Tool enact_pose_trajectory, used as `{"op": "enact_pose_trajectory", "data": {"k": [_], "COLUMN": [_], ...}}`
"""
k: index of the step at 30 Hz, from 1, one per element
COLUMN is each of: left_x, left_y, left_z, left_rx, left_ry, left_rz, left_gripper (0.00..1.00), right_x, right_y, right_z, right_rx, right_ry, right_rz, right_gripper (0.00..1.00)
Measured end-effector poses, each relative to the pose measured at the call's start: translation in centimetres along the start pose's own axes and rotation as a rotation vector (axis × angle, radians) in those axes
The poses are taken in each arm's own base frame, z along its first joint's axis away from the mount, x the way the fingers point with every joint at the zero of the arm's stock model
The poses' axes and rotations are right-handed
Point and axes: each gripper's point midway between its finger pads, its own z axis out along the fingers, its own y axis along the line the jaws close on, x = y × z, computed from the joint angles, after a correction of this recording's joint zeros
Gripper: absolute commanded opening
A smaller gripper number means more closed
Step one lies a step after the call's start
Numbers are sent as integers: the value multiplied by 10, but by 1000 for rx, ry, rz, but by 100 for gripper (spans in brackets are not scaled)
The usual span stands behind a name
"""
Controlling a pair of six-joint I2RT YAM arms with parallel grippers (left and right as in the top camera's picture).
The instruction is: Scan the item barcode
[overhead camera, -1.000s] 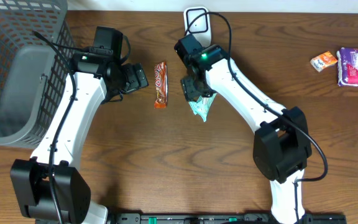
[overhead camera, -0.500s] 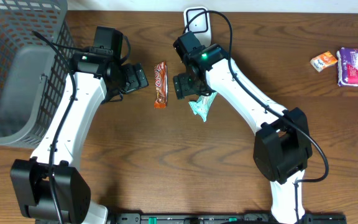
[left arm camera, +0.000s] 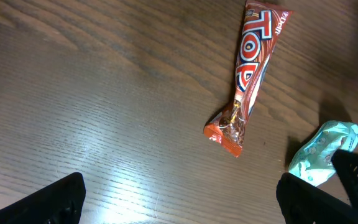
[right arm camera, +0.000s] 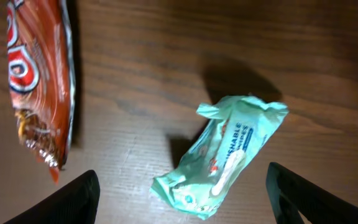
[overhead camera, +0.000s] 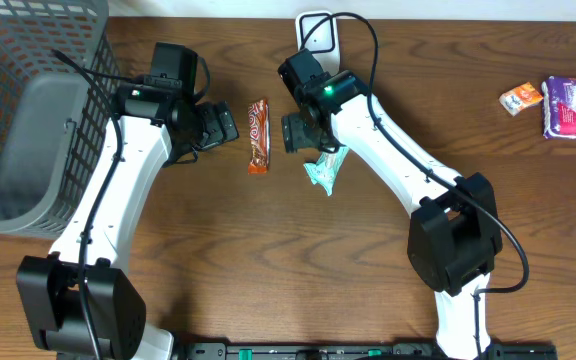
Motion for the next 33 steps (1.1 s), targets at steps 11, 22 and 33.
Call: {"op": "enact_pose_trajectory", "data": {"k": [11, 22, 33], "left_x": [0, 0, 0], "left_y": [0, 0, 0], "left_z": [0, 0, 0], "left_rx": [0, 0, 0], "left_ry": [0, 0, 0], "left_rz": [0, 0, 0], "left_gripper": [98, 98, 98], "right_x": [-8, -17, -15], "right_y": [-3, -9, -11], "right_z": [-2, 0, 4], "right_rx": [71, 135, 229], "right_ry": [-63, -118, -162], "right_rz": [4, 18, 21], "right_gripper": [80, 75, 75]}}
